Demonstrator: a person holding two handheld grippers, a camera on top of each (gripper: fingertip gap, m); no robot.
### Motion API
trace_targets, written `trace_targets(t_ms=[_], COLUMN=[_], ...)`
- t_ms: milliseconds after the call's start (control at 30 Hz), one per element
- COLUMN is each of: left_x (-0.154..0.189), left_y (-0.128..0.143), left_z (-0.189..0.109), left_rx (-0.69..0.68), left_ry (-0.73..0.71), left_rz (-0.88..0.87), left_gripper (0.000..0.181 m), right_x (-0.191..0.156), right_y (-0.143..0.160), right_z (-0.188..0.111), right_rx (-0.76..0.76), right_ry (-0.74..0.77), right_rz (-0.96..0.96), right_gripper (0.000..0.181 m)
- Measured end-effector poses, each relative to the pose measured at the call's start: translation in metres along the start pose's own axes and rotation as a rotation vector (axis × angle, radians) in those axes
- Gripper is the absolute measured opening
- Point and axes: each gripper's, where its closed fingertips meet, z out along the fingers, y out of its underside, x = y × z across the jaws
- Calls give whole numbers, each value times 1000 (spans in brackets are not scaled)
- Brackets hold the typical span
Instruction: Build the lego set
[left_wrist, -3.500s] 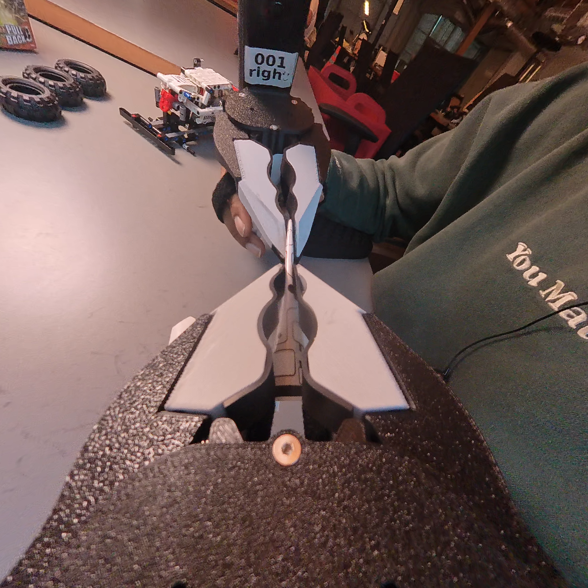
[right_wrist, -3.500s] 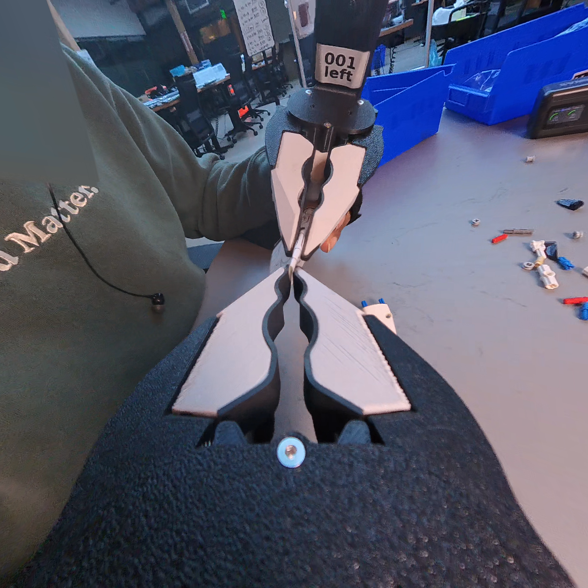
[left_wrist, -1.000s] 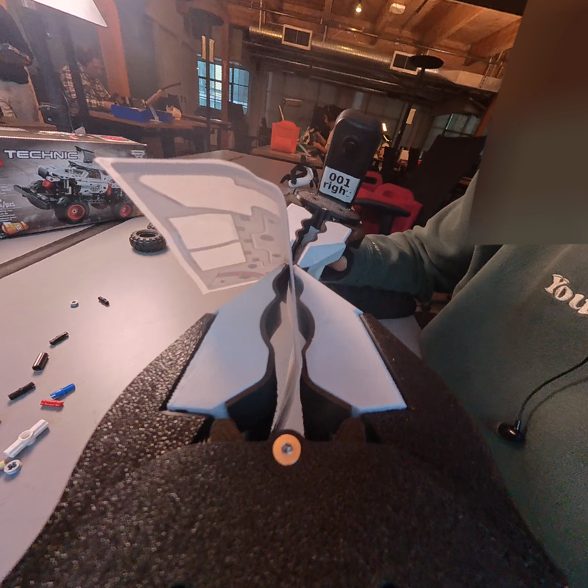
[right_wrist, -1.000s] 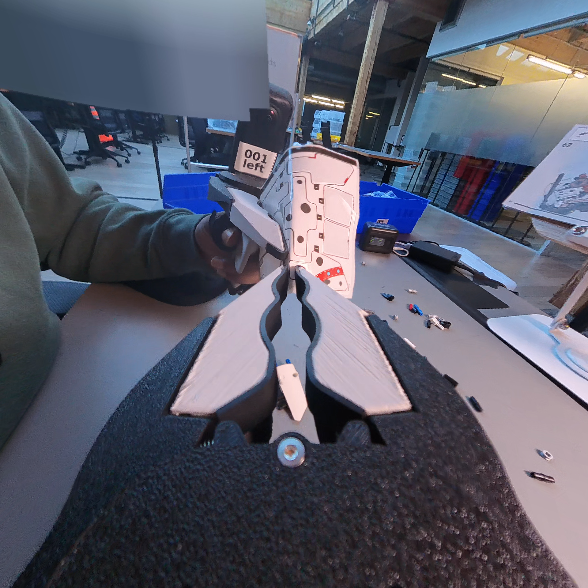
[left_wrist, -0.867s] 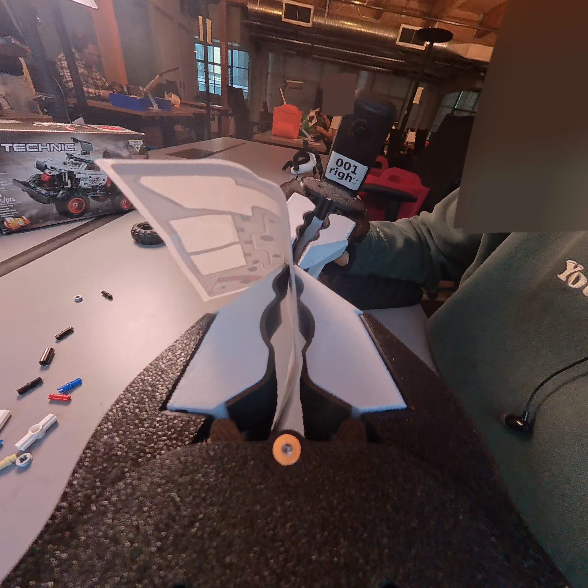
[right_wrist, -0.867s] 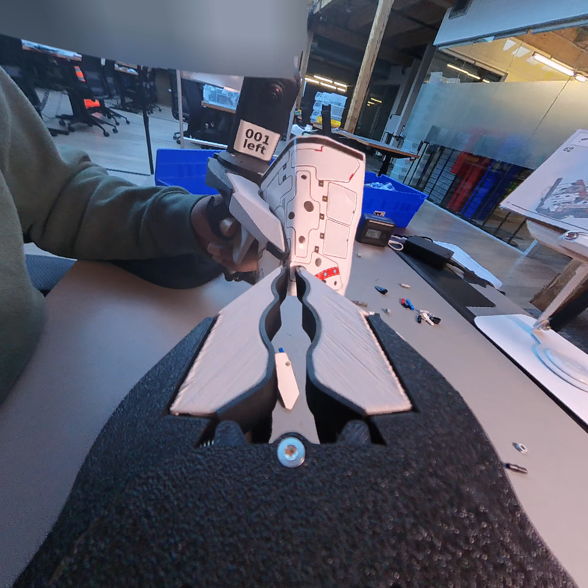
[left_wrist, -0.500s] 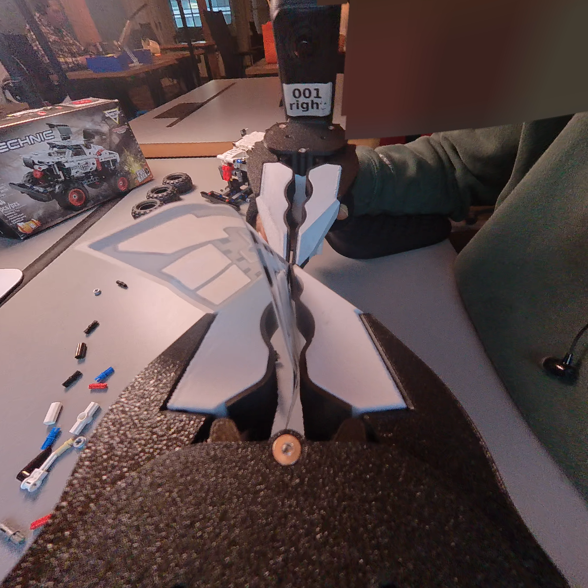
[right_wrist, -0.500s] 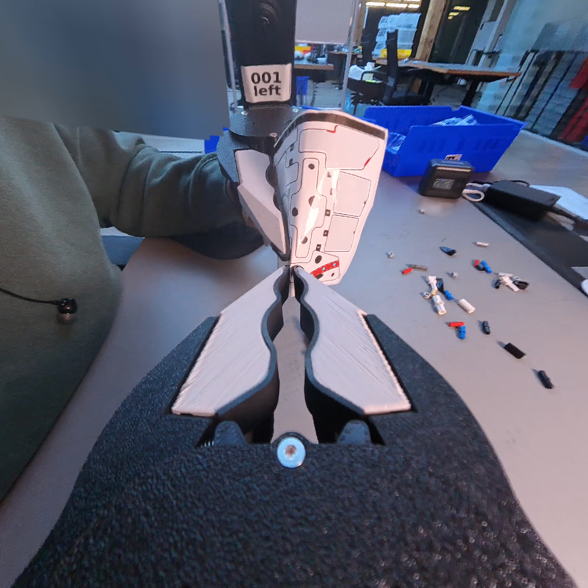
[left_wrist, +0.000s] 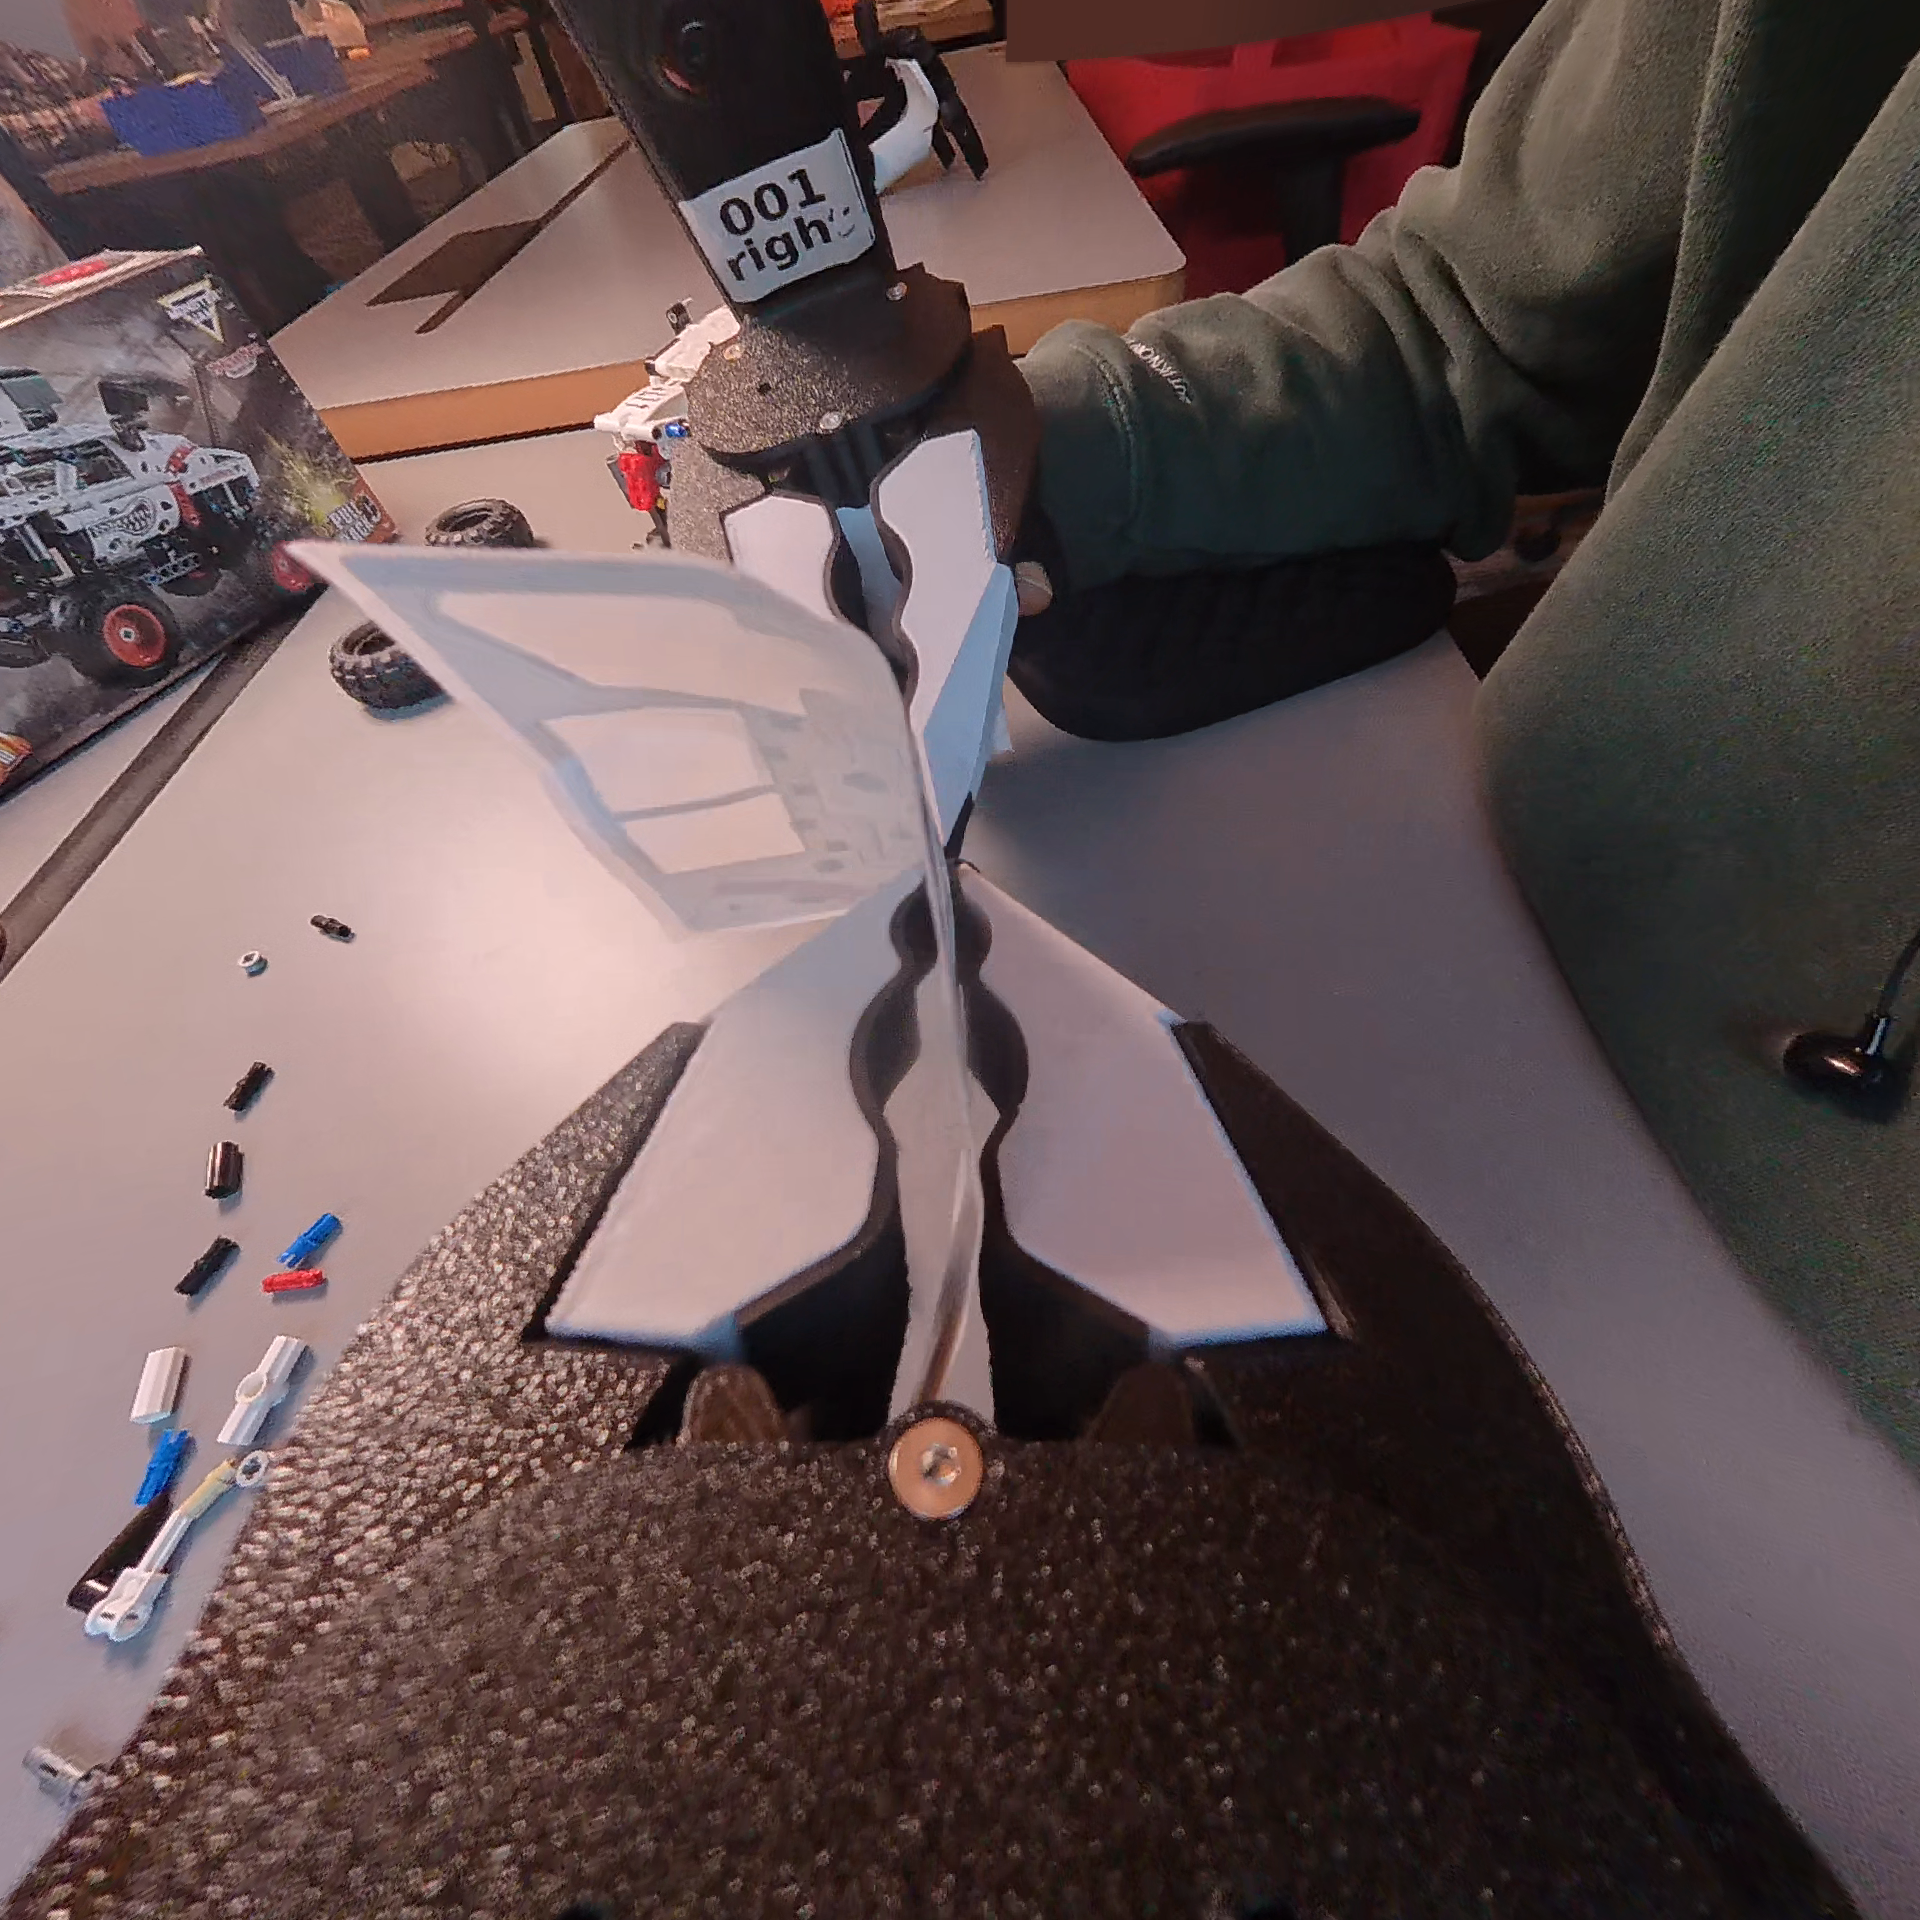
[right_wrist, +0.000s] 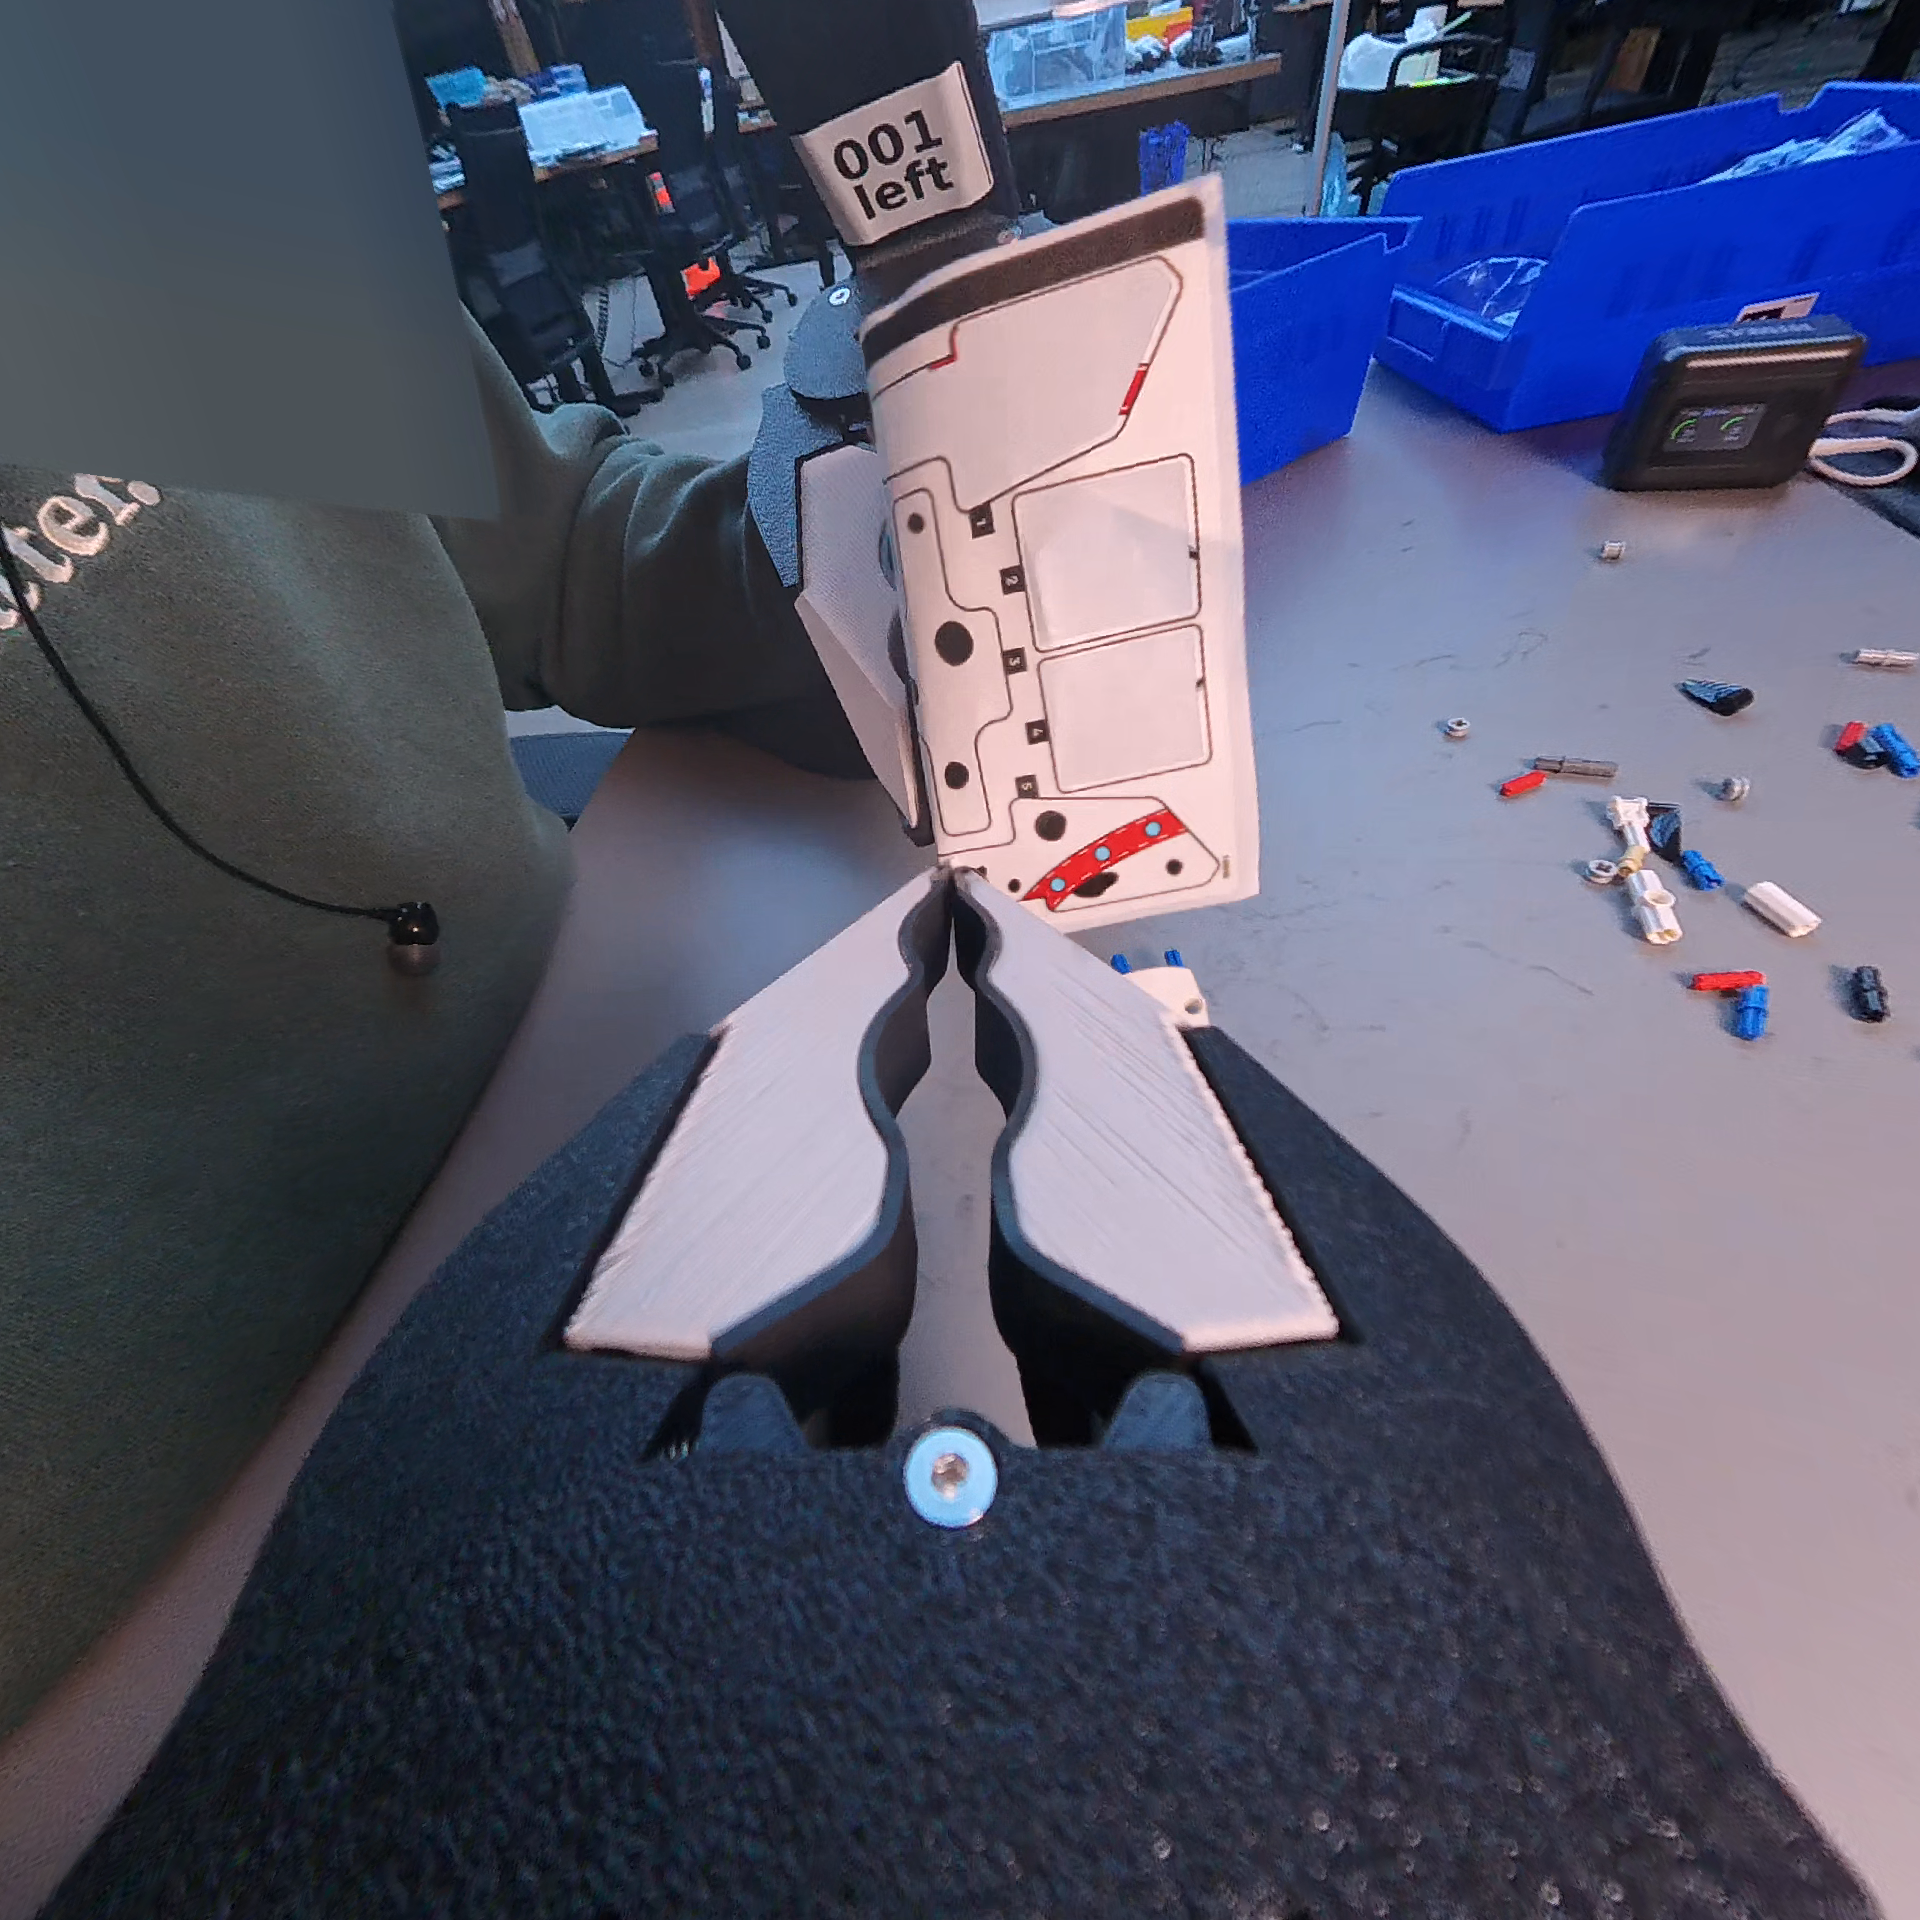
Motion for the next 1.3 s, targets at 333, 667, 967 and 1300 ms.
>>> trace_targets(t_ms=[333, 667, 967, 1300], left_x=[-11, -46, -85, -136], left_y=[1, 7, 26, 33], left_z=[-5, -16, -30, -35], left_rx=[37, 109, 147, 189], left_ry=[0, -63, -204, -217], left_rz=[-103, -390, -621, -880], left_gripper=[0, 0, 0, 0], right_x=[13, 43, 65, 104], right_y=[-9, -24, -43, -41], right_z=[-12, -36, -66, -104], right_rx=[48, 134, 238, 287], right_ry=[66, 225, 384, 656], right_rz=[-15, -32, -49, -42], right_gripper=[0, 0, 0, 0])
